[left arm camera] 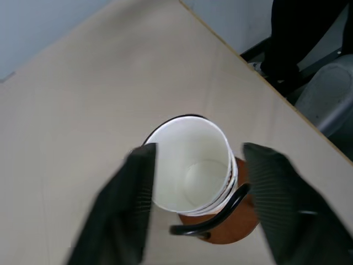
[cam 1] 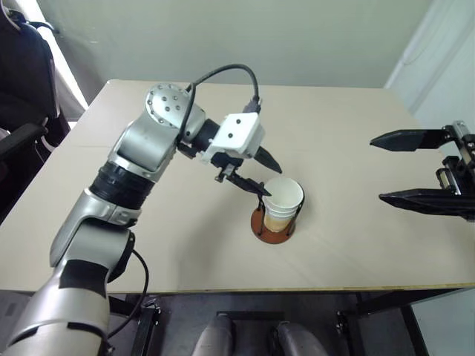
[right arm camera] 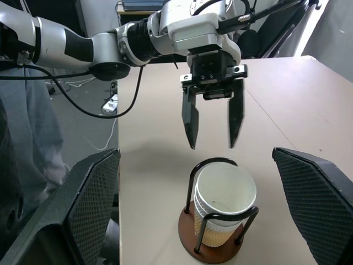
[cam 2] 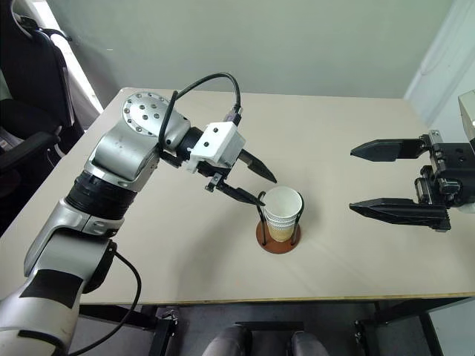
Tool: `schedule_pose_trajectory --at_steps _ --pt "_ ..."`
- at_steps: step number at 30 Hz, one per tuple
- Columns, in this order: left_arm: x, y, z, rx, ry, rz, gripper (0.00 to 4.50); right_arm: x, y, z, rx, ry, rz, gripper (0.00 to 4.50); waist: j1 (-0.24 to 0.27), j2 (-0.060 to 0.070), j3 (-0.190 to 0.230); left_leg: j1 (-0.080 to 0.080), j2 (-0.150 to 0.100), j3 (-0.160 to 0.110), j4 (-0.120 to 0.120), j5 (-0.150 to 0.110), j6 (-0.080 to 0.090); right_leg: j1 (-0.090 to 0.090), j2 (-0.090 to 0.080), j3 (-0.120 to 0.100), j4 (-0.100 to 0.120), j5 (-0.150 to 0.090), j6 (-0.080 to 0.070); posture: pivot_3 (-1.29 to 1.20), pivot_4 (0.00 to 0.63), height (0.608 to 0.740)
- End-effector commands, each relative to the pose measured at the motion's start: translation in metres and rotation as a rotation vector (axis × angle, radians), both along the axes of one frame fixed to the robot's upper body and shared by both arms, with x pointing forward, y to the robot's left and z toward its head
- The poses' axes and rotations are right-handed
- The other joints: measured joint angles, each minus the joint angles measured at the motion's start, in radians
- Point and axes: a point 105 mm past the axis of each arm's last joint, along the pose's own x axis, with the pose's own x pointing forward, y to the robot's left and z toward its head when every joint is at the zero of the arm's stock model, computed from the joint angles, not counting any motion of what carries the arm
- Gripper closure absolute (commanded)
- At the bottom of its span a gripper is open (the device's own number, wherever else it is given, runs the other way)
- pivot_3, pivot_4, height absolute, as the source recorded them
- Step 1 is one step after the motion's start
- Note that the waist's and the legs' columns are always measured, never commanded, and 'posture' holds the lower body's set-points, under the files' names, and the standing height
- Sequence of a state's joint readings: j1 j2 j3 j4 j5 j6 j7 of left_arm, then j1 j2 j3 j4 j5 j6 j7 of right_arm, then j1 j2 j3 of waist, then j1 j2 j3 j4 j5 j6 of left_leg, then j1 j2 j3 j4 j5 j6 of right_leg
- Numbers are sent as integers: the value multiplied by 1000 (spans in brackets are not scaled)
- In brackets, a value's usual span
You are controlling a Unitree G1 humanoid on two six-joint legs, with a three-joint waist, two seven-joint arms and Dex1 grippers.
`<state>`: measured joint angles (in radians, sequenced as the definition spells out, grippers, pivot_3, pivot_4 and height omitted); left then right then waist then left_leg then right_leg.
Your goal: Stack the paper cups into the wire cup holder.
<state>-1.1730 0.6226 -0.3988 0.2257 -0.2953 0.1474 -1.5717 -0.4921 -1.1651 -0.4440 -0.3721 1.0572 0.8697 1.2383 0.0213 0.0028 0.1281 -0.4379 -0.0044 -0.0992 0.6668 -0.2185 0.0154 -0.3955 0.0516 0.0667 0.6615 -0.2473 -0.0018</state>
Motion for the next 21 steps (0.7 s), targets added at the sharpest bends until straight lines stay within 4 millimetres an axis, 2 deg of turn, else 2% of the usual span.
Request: schedule_pose_trajectory --at_steps 1,2,4,6,7,8,9,11,15,17,18,21 --pt "-1 -3 24 -86 -53 -8 391 1 1 3 -27 -31 0 0 1 0 0 0 0 0 0 0 0 0 0 0 0 0 0 0 150 740" --pt "0 -2 28 -117 -45 7 21 4 0 -1 -45 -21 -11 0 0 0 0 0 0 0 0 0 0 0 0 0 0 0 0 0 150 740" --pt "6 9 38 -199 -38 93 21 15 -6 -17 -122 8 -72 0 0 0 0 0 0 0 0 0 0 0 0 0 0 0 0 0 150 740" --pt "10 37 40 -235 -13 192 21 25 -16 -30 -177 34 -142 0 0 0 0 0 0 0 0 0 0 0 0 0 0 0 1 0 150 740" --pt "13 63 35 -230 7 288 21 28 -23 -32 -183 44 -170 0 -5 1 0 0 0 1 -1 0 0 0 0 0 0 0 1 0 150 740" --pt "14 79 32 -224 19 353 21 29 -29 -34 -185 50 -186 0 -13 2 -1 1 0 1 -1 0 0 -1 0 1 0 0 1 0 150 740" --pt "10 104 22 -201 46 427 21 30 -39 -36 -194 60 -212 0 -18 3 -1 2 0 2 -2 0 0 -1 0 2 0 0 1 0 150 740" --pt "-2 134 8 -163 87 516 21 28 -53 -44 -230 96 -234 0 -21 3 -1 2 0 3 -4 1 -1 -3 0 4 0 -1 2 0 150 740" --pt "-29 162 -3 -114 164 603 21 16 -72 -60 -320 162 -229 0 -3 2 -1 -1 0 3 -2 -2 0 -3 0 5 0 -4 3 0 150 740" --pt "-41 182 -4 -109 195 679 21 18 -86 -52 -320 143 -265 0 2 3 -1 -2 -1 3 -1 -3 3 -4 0 6 -1 -4 2 0 150 740" --pt "-43 192 2 -168 197 726 21 20 -92 -45 -297 120 -275 0 2 3 -1 -1 -1 4 0 -6 3 -3 0 8 -1 -4 2 0 150 740" --pt "-47 206 5 -237 179 789 21 23 -96 -36 -246 86 -263 0 2 2 -1 1 -2 5 0 -7 4 -1 0 10 0 -3 0 0 150 740"
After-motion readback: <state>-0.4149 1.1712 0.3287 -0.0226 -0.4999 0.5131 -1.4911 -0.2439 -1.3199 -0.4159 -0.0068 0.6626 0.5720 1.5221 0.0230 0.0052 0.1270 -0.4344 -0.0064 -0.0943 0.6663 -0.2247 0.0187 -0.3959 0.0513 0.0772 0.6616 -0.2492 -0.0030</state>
